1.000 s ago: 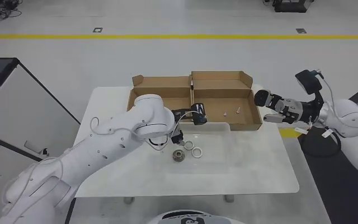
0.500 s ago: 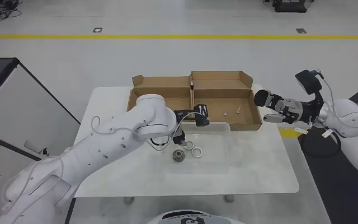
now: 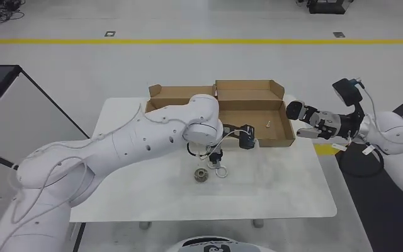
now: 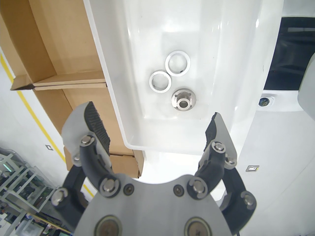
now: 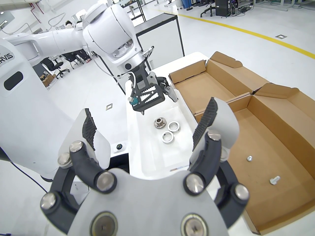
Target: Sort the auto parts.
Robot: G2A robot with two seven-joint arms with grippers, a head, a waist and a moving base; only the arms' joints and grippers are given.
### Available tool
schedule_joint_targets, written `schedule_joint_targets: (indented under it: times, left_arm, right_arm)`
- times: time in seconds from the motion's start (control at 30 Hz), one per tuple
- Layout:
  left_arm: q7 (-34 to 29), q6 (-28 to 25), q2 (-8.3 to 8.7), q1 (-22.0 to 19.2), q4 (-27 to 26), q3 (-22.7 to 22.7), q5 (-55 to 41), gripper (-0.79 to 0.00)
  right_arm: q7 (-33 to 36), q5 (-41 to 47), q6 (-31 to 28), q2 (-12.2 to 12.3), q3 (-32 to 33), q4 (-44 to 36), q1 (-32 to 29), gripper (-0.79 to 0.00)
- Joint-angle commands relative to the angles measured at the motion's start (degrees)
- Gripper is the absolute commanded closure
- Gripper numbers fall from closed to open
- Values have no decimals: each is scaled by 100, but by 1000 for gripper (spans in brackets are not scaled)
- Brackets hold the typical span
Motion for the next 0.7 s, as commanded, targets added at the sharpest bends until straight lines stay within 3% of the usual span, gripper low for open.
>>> schedule_joint_targets:
  times: [0.0, 0.37, 0.67]
  left_arm:
    - [54, -53, -150, 99, 210, -9, 98, -785]
    - [206, -206, -765, 559, 1009, -9, 864, -785]
    - [478, -479, -967, 799, 1414, -9, 1431, -730]
  right_arm:
    - [0, 0, 0, 0, 0, 0, 0, -785]
    - [0, 0, 0, 0, 0, 0, 0, -785]
    - [0, 0, 0, 0, 0, 0, 0, -785]
